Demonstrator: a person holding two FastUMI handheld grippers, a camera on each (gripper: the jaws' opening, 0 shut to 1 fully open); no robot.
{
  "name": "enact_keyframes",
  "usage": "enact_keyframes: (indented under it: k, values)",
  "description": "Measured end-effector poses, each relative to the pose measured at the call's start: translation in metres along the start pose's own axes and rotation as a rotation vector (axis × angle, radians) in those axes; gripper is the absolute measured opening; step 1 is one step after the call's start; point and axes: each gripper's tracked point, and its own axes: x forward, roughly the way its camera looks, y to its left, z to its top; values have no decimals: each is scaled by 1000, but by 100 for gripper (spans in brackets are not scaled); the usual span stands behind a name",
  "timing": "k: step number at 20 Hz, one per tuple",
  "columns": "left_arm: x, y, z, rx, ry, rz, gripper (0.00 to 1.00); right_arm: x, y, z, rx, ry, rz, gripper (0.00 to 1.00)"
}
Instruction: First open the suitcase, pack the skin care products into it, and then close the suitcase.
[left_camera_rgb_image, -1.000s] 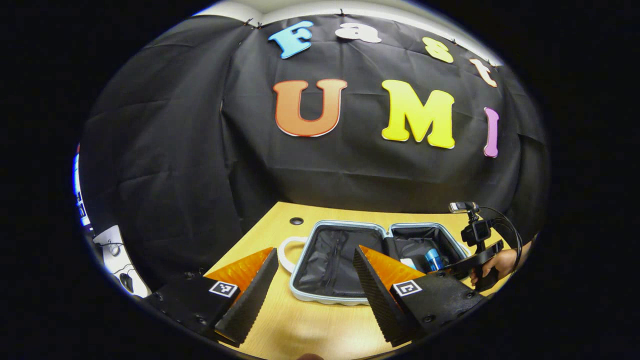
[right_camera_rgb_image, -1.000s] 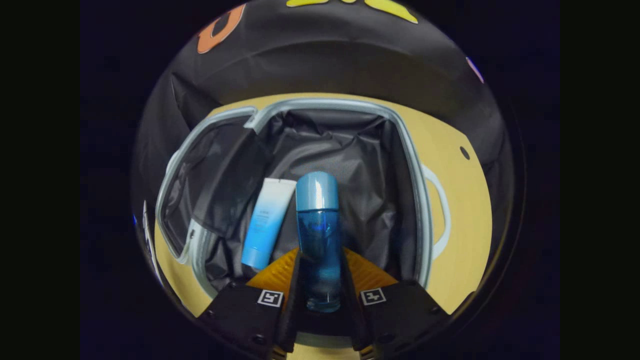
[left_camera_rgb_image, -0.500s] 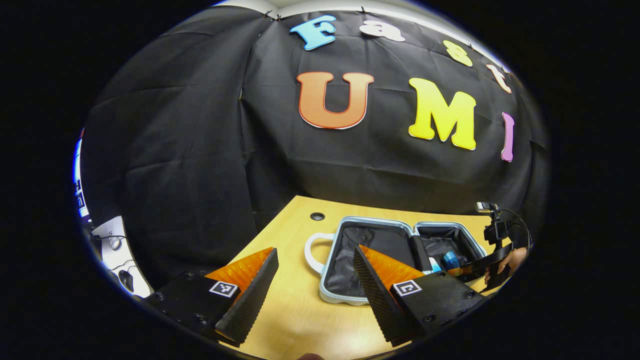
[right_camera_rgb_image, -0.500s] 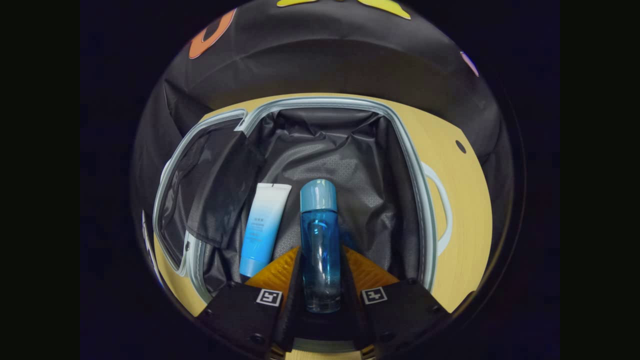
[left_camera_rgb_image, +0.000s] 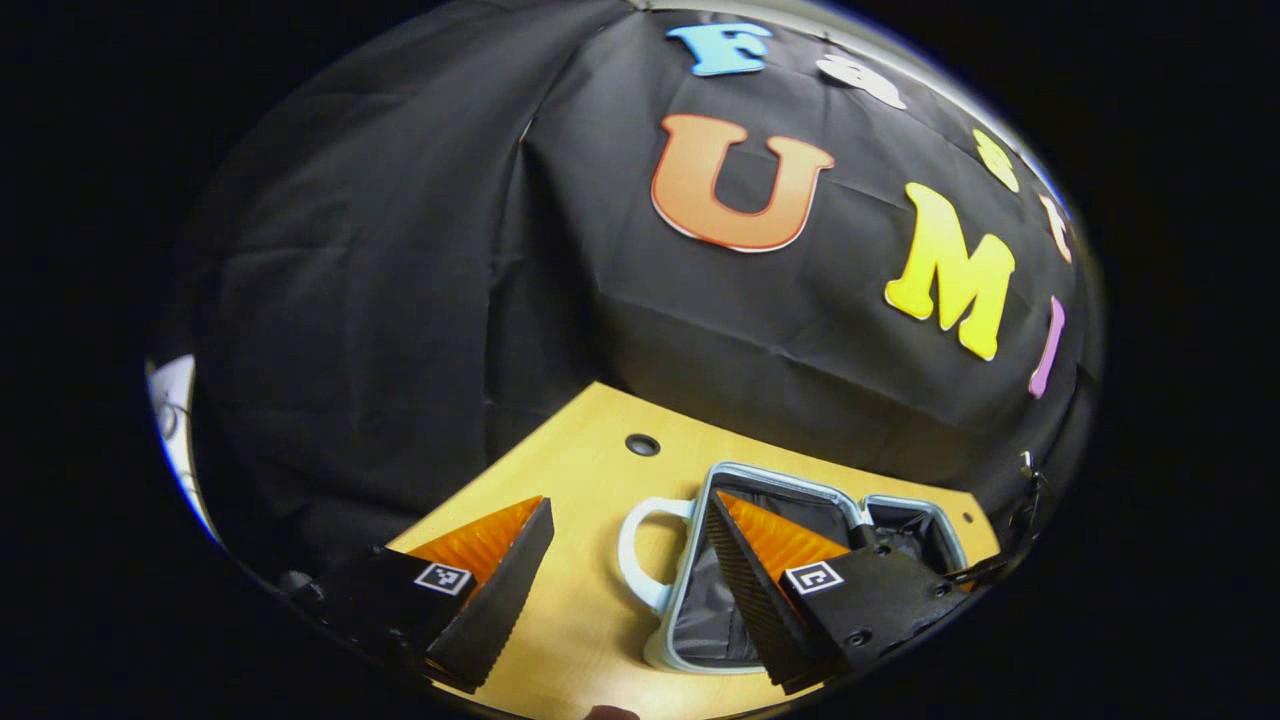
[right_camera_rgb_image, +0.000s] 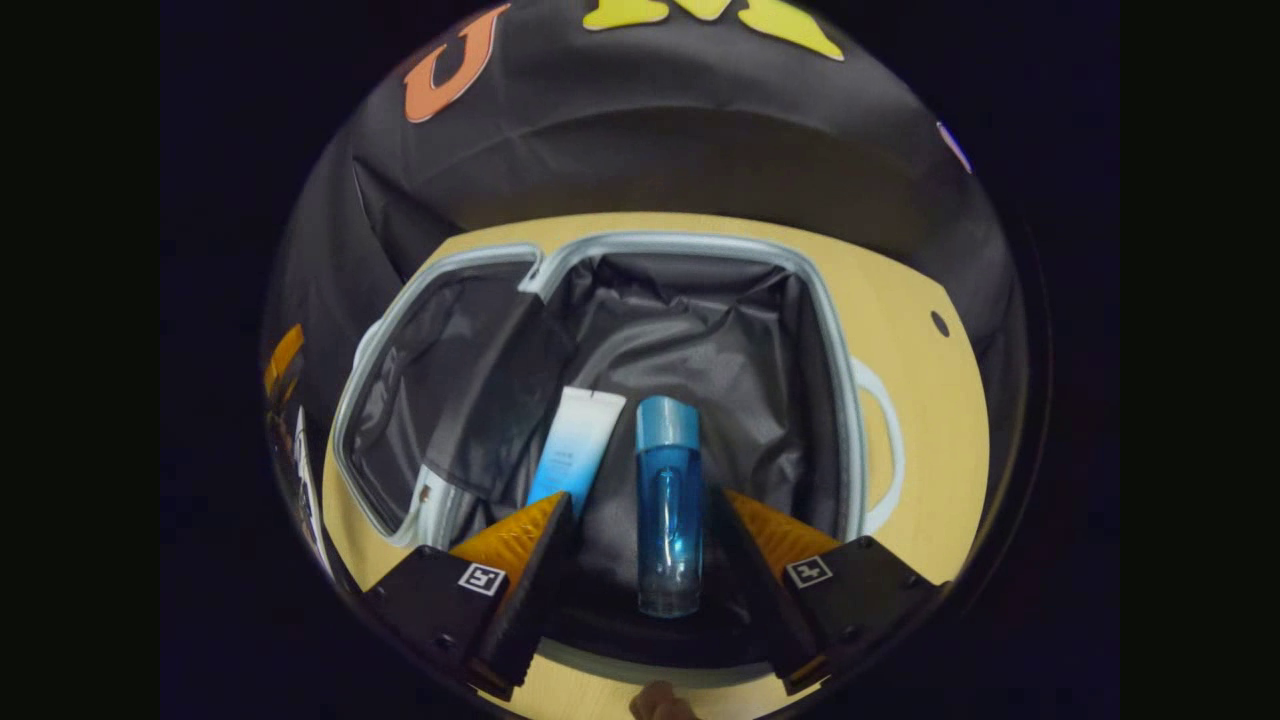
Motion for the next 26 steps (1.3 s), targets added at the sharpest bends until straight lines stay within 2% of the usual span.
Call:
enact_keyframes:
  k: [3,4,5,7,8,9,10,13,15,17,19,20,21,22,24,25,26]
  values:
    - [35,11,-31,-127,91,-7,98,-54,5,26,-11,-93,34,83]
    - [46,11,-49,-173,137,-23,100,-74,5,35,-19,-130,40,80]
    - [52,12,-65,-207,185,-26,98,-96,3,42,-22,-165,47,82]
    - [61,14,-84,-276,248,-29,96,-136,-4,48,-23,-221,44,79]
    - [66,14,-89,-331,253,-33,96,-154,-9,47,-16,-241,43,82]
    - [69,11,-92,-386,257,-43,93,-171,-15,45,-2,-255,39,79]
    - [71,12,-94,-419,258,-39,88,-184,-21,40,16,-262,30,80]
    - [79,1,-93,-525,246,-81,30,-219,-46,23,79,-276,-10,82]
    - [81,-1,-94,-568,236,-89,17,-240,-64,17,121,-292,-51,79]
    - [79,-2,-93,-580,230,-103,13,-260,-81,12,155,-313,-89,82]
    - [78,-2,-89,-566,221,-82,8,-279,-94,9,162,-344,-123,82]
    - [75,-2,-88,-534,219,-64,7,-286,-102,9,159,-364,-137,83]
    - [72,-4,-86,-495,212,-41,6,-294,-106,8,154,-380,-145,79]
    - [71,-5,-82,-457,208,-19,6,-298,-110,6,150,-392,-155,82]
    - [65,-8,-65,-395,177,19,6,-308,-114,5,141,-413,-156,83]
    - [62,-13,-55,-374,158,30,6,-313,-117,4,136,-424,-157,79]
    - [56,-18,-44,-347,140,36,6,-315,-117,6,134,-435,-147,83]
